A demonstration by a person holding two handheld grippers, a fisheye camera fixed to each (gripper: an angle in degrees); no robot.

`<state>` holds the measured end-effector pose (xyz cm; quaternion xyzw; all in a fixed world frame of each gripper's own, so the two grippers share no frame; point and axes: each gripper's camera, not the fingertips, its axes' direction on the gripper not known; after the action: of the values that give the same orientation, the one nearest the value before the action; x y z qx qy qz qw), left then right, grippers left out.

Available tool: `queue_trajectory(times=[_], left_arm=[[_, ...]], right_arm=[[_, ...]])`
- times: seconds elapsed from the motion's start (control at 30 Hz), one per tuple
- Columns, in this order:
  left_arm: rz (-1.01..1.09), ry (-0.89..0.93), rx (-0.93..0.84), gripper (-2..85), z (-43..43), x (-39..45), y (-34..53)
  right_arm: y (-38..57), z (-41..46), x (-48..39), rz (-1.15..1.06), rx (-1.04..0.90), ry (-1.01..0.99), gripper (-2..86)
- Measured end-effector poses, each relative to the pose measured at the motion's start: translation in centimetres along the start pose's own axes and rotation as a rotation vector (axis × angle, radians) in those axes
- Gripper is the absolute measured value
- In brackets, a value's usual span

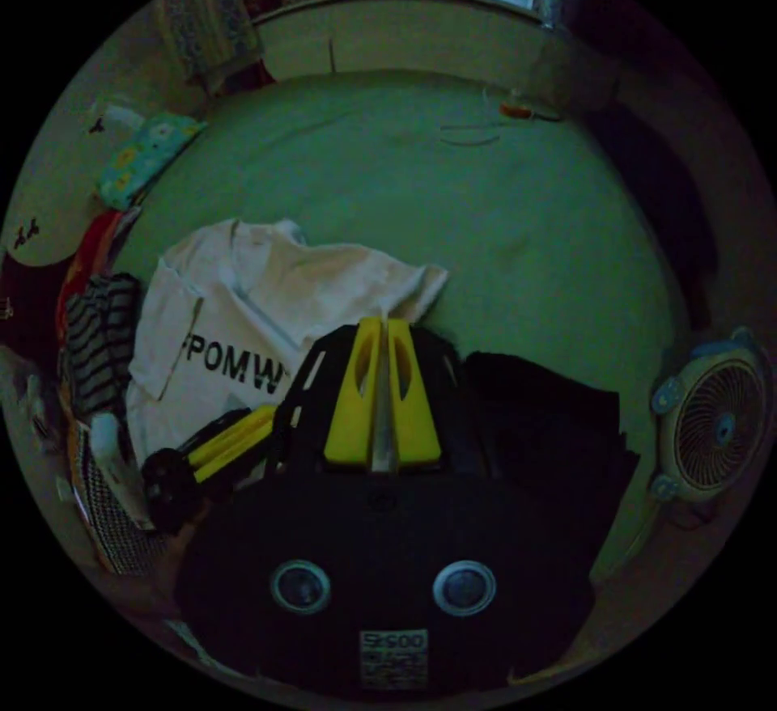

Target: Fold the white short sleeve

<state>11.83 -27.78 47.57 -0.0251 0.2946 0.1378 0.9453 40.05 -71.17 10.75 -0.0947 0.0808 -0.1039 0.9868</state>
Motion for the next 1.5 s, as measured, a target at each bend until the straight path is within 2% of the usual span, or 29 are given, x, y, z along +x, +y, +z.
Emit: queue_trajectory(times=[0.23, 0.3, 0.37, 0.43, 0.53, 0.7, 1.0, 1.23, 1.4, 1.5], left_arm=[[-0.016, -0.056, 0.038, 4.3, -1.0, -0.1, -0.2], [-0.047, -0.071, 0.031, 4.3, -1.0, -0.7, -0.3], [-0.067, -0.068, 0.019, 4.3, -0.9, -1.2, -0.3], [-0.100, -0.075, -0.008, 4.3, -0.8, -1.6, -0.1], [-0.100, -0.089, -0.020, 4.3, -0.8, -1.5, 0.0], [-0.082, -0.123, -0.025, 4.5, -0.8, -1.1, 0.3], [-0.092, -0.125, -0.052, 4.7, -1.3, -1.9, 0.3], [-0.100, -0.193, -0.075, 4.7, -2.9, -2.0, 0.9], [-0.095, -0.233, -0.070, 4.6, -4.2, -2.0, 1.8], [-0.119, -0.163, -0.053, 4.5, -4.5, -2.6, 2.2]], right_arm=[[-6.5, 3.3, -5.0, -0.055, -0.013, -0.091, -0.7], [-7.6, 5.0, -5.8, -0.063, -0.069, -0.110, 2.0], [-8.5, 7.2, -6.5, -0.093, -0.191, -0.026, 5.5], [-8.4, 7.1, -6.5, -0.110, -0.171, 0.017, 6.7], [-7.5, 5.5, -5.1, -0.108, -0.091, -0.023, 7.2], [-5.5, 5.4, -0.6, 0.006, -0.101, 0.021, 7.1], [-2.8, 9.2, 2.9, 0.233, -0.123, -0.139, 7.0], [-1.3, 8.6, -0.5, 0.123, -0.063, -0.173, 5.1], [-0.5, 7.6, -3.4, 0.078, -0.067, -0.037, -0.5], [-0.3, 6.1, -4.7, 0.066, -0.021, 0.022, -1.4]])
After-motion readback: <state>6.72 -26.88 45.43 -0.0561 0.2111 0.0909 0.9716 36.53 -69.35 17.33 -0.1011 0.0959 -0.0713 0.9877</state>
